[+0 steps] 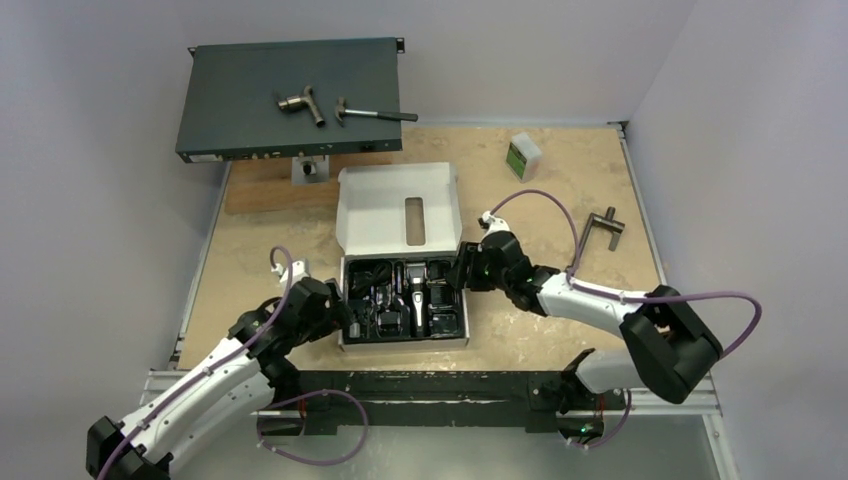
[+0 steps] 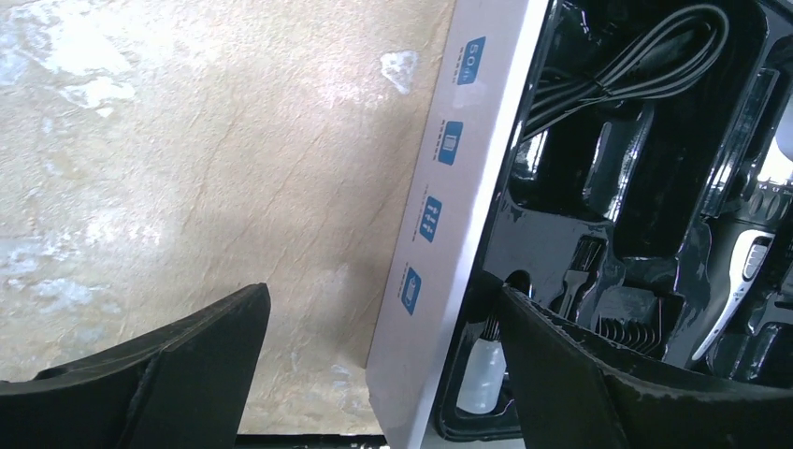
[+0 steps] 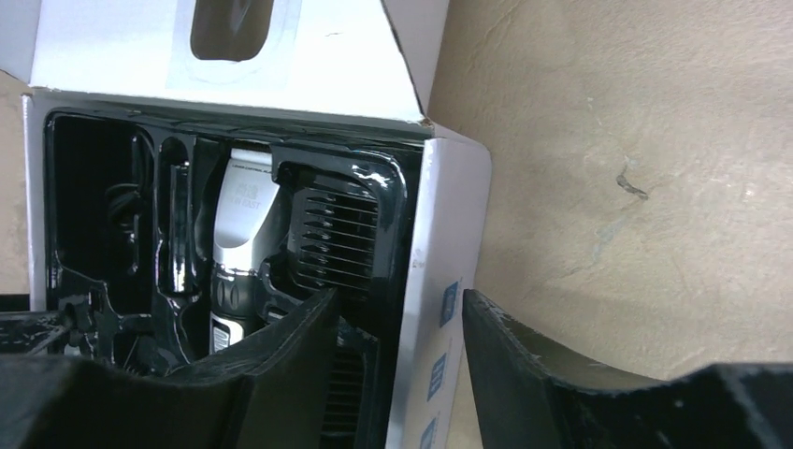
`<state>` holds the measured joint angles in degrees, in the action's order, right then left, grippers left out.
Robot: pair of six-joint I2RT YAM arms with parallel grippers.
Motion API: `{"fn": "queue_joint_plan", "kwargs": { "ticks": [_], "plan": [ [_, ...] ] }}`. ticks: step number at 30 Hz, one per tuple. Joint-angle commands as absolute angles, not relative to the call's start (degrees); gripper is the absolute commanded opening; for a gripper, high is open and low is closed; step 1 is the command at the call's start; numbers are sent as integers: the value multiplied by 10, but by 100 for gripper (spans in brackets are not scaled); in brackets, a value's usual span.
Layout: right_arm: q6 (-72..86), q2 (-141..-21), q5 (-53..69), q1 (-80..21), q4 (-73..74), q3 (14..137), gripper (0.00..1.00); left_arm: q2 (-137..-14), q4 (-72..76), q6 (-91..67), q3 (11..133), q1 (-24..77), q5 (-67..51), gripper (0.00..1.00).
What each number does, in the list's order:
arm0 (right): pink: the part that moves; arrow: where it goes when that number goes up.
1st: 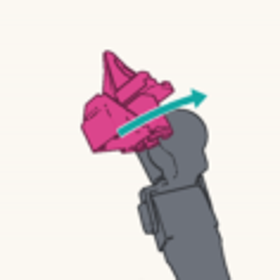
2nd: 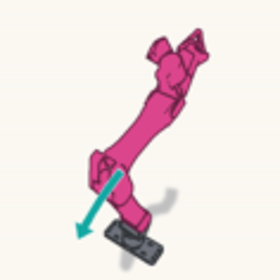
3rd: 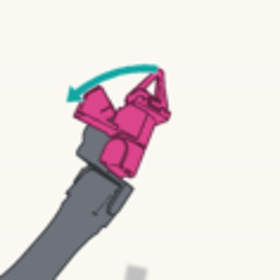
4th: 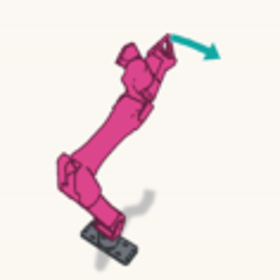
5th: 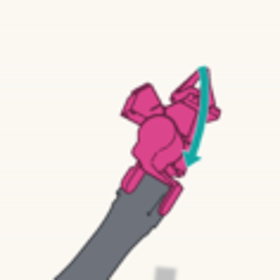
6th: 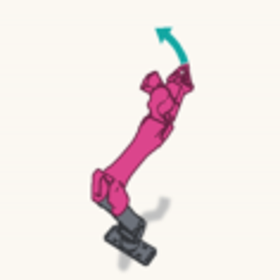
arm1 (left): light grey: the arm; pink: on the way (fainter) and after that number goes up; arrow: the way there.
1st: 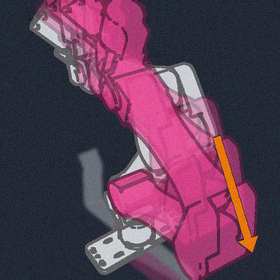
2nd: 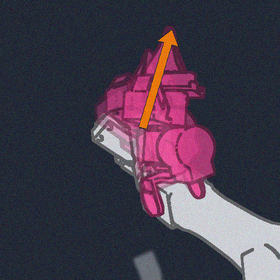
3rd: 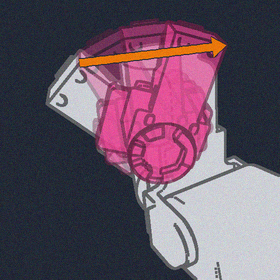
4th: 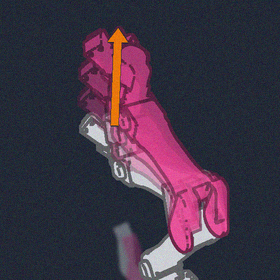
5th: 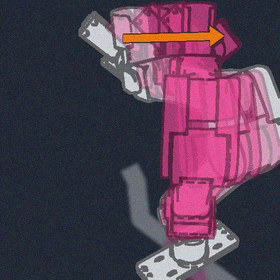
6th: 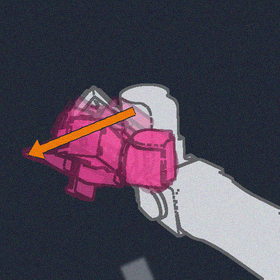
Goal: Sort the hair-cutting tools
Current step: Adjust the storage box at the center of the board.
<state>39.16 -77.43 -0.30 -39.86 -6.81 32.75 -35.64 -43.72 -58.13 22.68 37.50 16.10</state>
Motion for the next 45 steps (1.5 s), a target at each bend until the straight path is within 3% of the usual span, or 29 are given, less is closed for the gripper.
{"fn": "queue_joint_plan", "kwargs": {
  "ticks": [1,7,13,35,45],
  "plan": [
    [387,-730,-25,-387,-19,360,53,-332,-501,-613,235,371,196,93],
    [383,-677,-55,-299,-13,396,60,-283,-529,-610,256,371,227,99],
    [412,-779,32,-244,-100,438,61,-266,-488,-607,251,371,219,100],
    [440,-1030,182,-239,-233,576,70,-286,-438,-612,205,371,172,100],
    [409,-1071,255,-282,-272,617,64,-304,-442,-610,207,371,166,100]
  ]
}}
